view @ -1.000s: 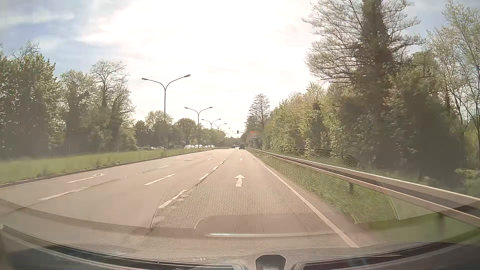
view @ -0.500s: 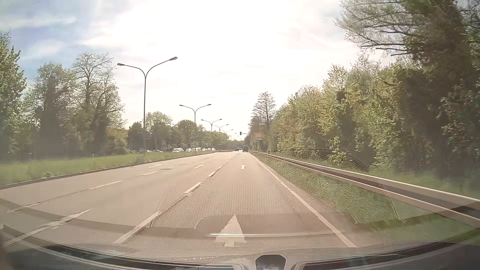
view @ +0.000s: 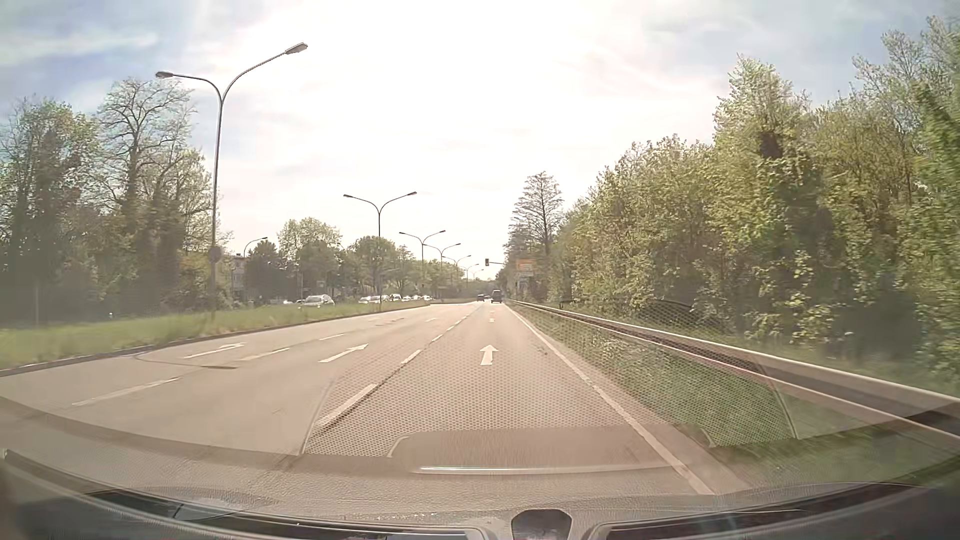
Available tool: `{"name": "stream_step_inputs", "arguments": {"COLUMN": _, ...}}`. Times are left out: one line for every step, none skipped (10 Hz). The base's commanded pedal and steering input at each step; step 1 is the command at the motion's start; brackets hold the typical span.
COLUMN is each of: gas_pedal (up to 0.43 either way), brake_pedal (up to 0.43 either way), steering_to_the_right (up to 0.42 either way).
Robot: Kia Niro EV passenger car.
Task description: Follow the waypoints while adhering to traffic rules and regulations
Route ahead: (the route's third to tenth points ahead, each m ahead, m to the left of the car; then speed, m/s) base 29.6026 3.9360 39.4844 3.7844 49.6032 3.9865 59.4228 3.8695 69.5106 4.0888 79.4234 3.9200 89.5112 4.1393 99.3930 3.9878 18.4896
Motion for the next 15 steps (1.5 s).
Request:
{"name": "stream_step_inputs", "arguments": {"gas_pedal": 0.079, "brake_pedal": 0.000, "steering_to_the_right": -0.007}}
{"name": "stream_step_inputs", "arguments": {"gas_pedal": 0.079, "brake_pedal": 0.000, "steering_to_the_right": -0.007}}
{"name": "stream_step_inputs", "arguments": {"gas_pedal": 0.079, "brake_pedal": 0.000, "steering_to_the_right": -0.006}}
{"name": "stream_step_inputs", "arguments": {"gas_pedal": 0.079, "brake_pedal": 0.000, "steering_to_the_right": -0.006}}
{"name": "stream_step_inputs", "arguments": {"gas_pedal": 0.079, "brake_pedal": 0.000, "steering_to_the_right": -0.002}}
{"name": "stream_step_inputs", "arguments": {"gas_pedal": 0.079, "brake_pedal": 0.000, "steering_to_the_right": 0.001}}
{"name": "stream_step_inputs", "arguments": {"gas_pedal": 0.079, "brake_pedal": 0.000, "steering_to_the_right": 0.001}}
{"name": "stream_step_inputs", "arguments": {"gas_pedal": 0.079, "brake_pedal": 0.000, "steering_to_the_right": 0.001}}
{"name": "stream_step_inputs", "arguments": {"gas_pedal": 0.079, "brake_pedal": 0.000, "steering_to_the_right": 0.001}}
{"name": "stream_step_inputs", "arguments": {"gas_pedal": 0.079, "brake_pedal": 0.000, "steering_to_the_right": 0.001}}
{"name": "stream_step_inputs", "arguments": {"gas_pedal": 0.079, "brake_pedal": 0.000, "steering_to_the_right": 0.001}}
{"name": "stream_step_inputs", "arguments": {"gas_pedal": 0.079, "brake_pedal": 0.000, "steering_to_the_right": 0.001}}
{"name": "stream_step_inputs", "arguments": {"gas_pedal": 0.079, "brake_pedal": 0.000, "steering_to_the_right": 0.001}}
{"name": "stream_step_inputs", "arguments": {"gas_pedal": 0.079, "brake_pedal": 0.000, "steering_to_the_right": 0.000}}
{"name": "stream_step_inputs", "arguments": {"gas_pedal": 0.079, "brake_pedal": 0.000, "steering_to_the_right": 0.000}}
